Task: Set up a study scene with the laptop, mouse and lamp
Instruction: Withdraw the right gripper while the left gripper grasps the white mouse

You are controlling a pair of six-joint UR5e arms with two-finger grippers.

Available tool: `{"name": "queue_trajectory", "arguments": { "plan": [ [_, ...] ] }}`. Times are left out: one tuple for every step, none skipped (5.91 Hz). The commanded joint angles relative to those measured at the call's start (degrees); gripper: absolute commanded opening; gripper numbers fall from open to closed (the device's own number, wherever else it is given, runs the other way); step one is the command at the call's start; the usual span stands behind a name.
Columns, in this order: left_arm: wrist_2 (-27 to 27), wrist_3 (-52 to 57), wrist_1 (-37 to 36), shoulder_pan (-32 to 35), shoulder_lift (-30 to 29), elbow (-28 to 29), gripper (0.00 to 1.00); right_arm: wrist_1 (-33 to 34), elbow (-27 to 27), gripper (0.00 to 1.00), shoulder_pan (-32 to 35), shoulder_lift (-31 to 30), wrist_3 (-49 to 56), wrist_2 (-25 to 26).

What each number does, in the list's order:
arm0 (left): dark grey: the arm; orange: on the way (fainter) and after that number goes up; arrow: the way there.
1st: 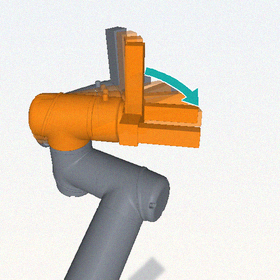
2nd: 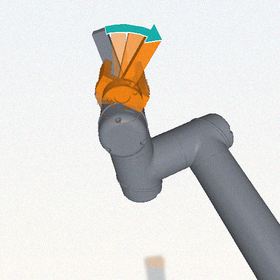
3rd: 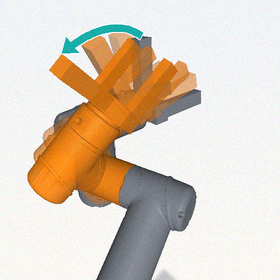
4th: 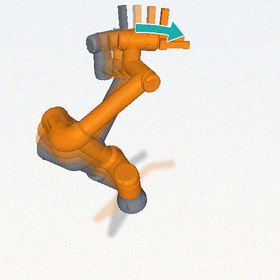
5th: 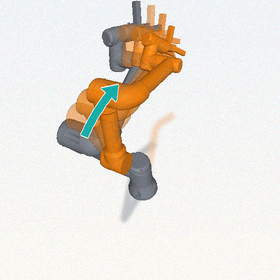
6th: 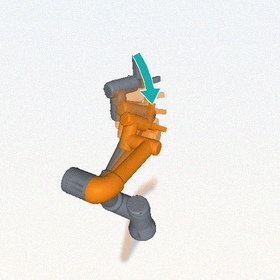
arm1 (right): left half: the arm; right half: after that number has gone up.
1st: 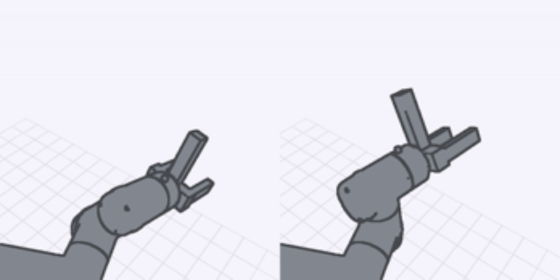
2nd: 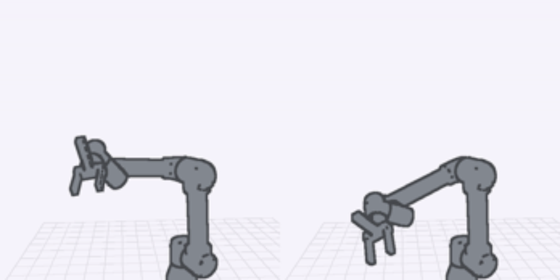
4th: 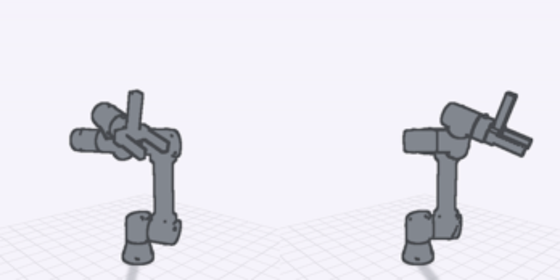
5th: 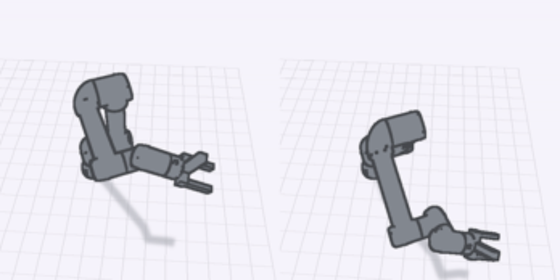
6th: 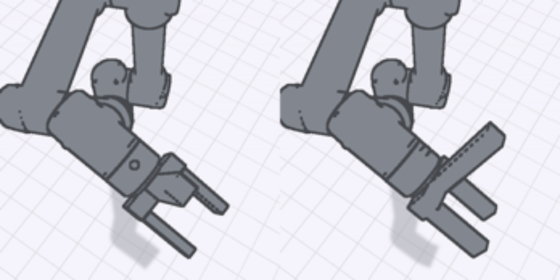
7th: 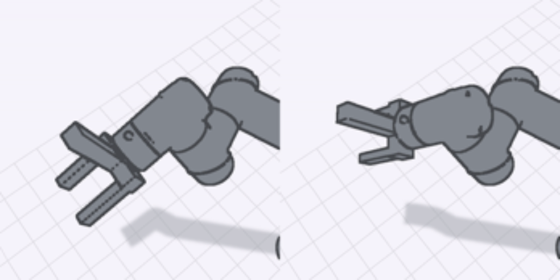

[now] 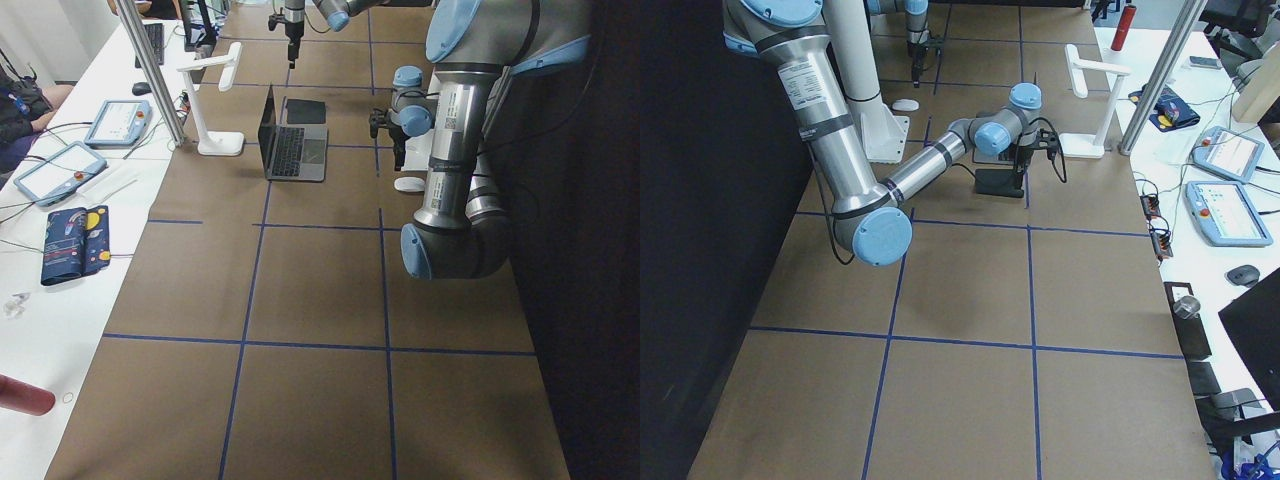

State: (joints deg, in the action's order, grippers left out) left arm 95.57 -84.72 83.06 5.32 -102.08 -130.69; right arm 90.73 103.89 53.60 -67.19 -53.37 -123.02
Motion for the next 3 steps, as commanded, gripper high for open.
{"name": "queue_trajectory", "arguments": {
  "plan": [
    [-5.5,-2.8,7.2,-5.2,2.0,4.6,1.00,3.5,1.9,1.00,1.3,-0.1,3.3,0.0],
    [-5.9,-3.1,7.2,-6.4,2.0,5.1,1.00,3.6,2.1,1.00,1.9,-0.2,3.5,-0.1],
    [-6.0,-3.2,7.2,-7.3,1.9,5.7,1.00,3.6,2.3,1.00,2.1,-0.7,3.5,-0.1]
  ]
}}
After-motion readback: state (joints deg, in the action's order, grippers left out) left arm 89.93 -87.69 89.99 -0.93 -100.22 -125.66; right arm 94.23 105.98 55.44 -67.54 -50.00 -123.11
